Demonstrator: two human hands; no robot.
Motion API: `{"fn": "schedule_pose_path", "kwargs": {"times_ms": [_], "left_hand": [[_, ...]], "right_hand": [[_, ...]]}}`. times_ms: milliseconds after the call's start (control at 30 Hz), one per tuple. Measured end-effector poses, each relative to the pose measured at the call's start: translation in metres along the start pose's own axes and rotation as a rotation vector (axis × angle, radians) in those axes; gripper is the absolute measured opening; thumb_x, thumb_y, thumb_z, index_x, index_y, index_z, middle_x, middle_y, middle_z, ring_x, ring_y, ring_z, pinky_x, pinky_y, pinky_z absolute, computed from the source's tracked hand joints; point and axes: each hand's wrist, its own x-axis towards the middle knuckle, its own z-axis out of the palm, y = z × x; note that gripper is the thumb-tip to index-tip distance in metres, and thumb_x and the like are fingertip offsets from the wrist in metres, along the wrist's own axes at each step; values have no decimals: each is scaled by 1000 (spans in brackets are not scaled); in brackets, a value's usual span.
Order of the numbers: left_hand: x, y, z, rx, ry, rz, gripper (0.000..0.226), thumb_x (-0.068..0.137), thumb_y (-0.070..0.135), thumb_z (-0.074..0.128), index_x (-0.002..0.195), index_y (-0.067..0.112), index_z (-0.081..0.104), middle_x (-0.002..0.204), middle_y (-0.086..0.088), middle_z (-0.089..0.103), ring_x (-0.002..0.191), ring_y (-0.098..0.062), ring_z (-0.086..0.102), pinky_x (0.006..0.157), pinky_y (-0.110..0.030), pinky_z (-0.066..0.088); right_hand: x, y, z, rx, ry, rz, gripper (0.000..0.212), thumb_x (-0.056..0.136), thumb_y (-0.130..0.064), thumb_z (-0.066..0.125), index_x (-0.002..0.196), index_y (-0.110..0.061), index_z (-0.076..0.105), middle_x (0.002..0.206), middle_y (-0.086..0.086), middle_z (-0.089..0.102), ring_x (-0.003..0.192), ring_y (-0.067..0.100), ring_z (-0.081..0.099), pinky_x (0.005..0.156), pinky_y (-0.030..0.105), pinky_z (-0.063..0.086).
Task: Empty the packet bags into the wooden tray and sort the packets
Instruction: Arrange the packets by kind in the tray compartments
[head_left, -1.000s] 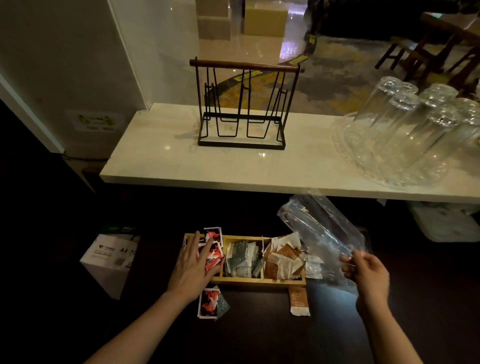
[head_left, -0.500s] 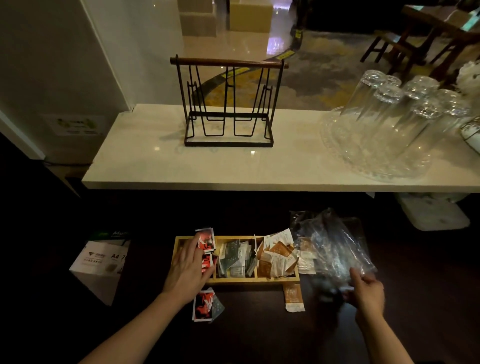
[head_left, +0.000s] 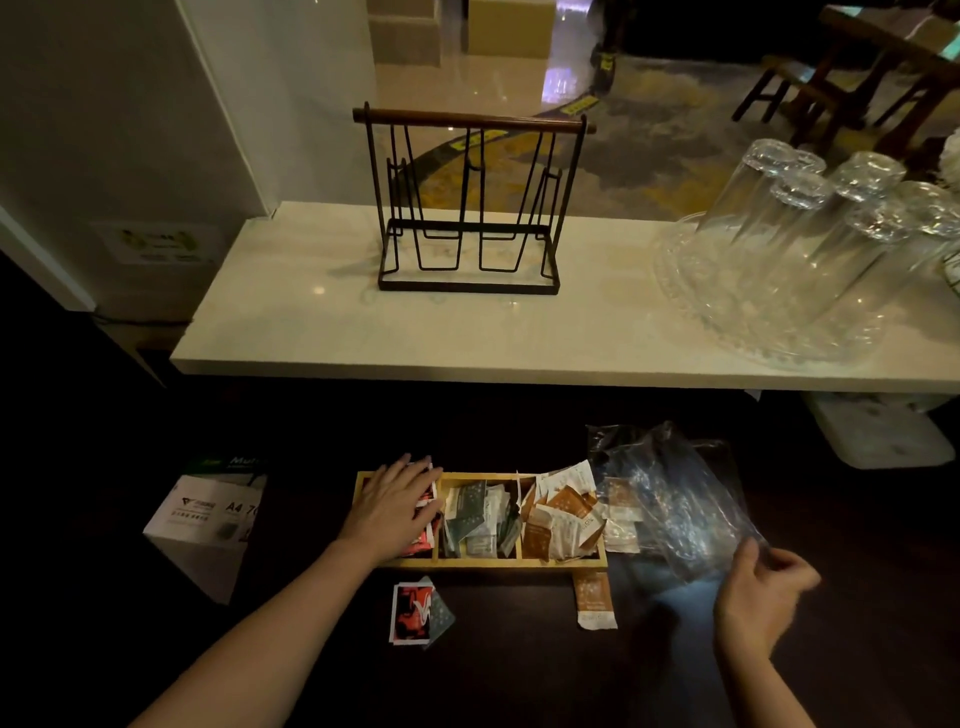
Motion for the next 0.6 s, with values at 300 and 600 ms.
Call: {"fn": "schedule_pose_path", "kwargs": {"times_ms": [300, 600], "left_hand": [[-21, -15, 19, 108, 165, -19, 34, 70, 14, 81, 101, 13, 68, 105, -4, 64, 98, -21, 63, 82, -31, 56], [-12, -7, 7, -206, 189, -188, 44, 97, 40, 35, 135, 22, 44, 146, 1, 37, 132, -22, 38, 104, -41, 39]], "right_hand": [[-96, -16, 32, -303, -683, -672, 7, 92, -17, 54, 99, -18, 52, 88, -16, 53, 73, 6, 59, 56, 13, 42], [-190, 7, 118, -786, -1366, -1622, 46, 92, -17, 48, 136, -13, 40, 140, 19, 41, 127, 38, 39, 101, 51, 38]]}}
